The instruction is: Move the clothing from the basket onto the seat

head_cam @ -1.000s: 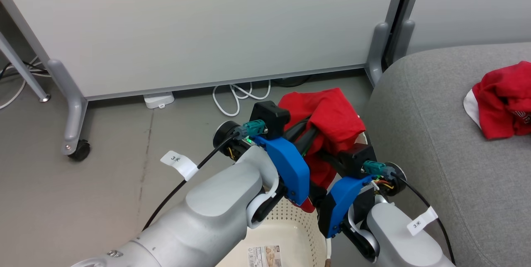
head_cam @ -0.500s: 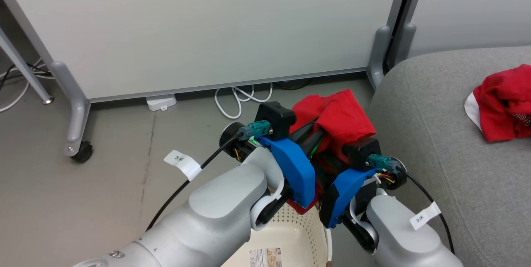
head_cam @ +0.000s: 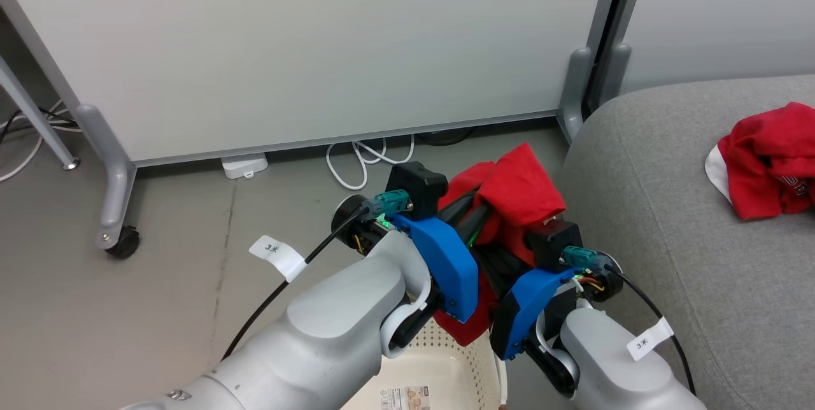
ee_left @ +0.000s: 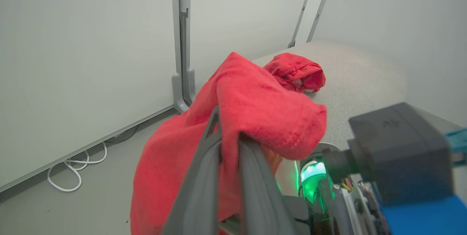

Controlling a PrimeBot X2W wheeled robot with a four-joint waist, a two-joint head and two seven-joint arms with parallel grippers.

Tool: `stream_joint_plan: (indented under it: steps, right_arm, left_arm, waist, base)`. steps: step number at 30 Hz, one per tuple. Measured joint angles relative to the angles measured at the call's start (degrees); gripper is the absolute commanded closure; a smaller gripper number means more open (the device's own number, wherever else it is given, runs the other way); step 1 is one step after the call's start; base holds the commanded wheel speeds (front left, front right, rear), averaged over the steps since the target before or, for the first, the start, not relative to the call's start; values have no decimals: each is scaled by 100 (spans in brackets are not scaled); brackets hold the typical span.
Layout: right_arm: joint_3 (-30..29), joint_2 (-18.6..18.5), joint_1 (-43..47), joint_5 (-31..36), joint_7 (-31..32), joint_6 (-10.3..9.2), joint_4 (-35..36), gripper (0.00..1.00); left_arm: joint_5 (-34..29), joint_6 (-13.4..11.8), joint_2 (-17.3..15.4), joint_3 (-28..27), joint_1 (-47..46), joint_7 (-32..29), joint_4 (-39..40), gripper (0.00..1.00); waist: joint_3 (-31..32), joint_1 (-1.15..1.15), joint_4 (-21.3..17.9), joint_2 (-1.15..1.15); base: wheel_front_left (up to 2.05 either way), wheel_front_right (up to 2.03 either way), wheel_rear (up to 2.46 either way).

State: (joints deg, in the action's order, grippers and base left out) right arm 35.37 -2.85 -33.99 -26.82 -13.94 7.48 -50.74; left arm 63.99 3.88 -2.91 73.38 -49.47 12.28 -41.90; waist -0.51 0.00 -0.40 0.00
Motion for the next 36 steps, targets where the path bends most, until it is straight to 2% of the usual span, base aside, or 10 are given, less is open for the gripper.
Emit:
stream_joint_plan:
  steps: [9,11,12,13,24,29,36]
  right_arm:
    - [97,0,-25,-45,-32,0,-38,100]
    - [108,0,-25,-48,-35,0,-33,100]
    - [109,0,-25,-48,-35,0,-30,100]
    - [108,0,-25,-48,-44,0,-31,100]
    - [-86,-1,-27,105,-85,0,-29,100]
    - [-247,-1,-26,209,-93,0,35,100]
    - [-572,0,30,443,-101,0,288,100]
  left_arm:
    - [-77,-32,2,0,40,56,-203,100]
    - [-105,-32,2,0,43,96,-265,53]
    - [-105,-32,2,0,48,102,-300,4]
    - [-103,-35,3,0,64,104,-336,0]
    - [-235,29,-5,-233,253,258,-584,0]
    - [-749,37,-236,-990,532,279,-144,0]
    - [-1688,18,-700,-2113,1554,279,769,0]
  waist:
    - [-7,0,-25,0]
    - [-10,0,-33,0]
    - [-10,0,-37,0]
    - [-11,0,-41,0]
    - [-27,0,-32,0]
    - [-55,0,8,0]
    - [-89,0,9,0]
  base:
    - [0,0,0]
    - [0,0,0]
    - [0,0,0]
    - [0,0,0]
    - [0,0,0]
    - [0,0,0]
    - [0,0,0]
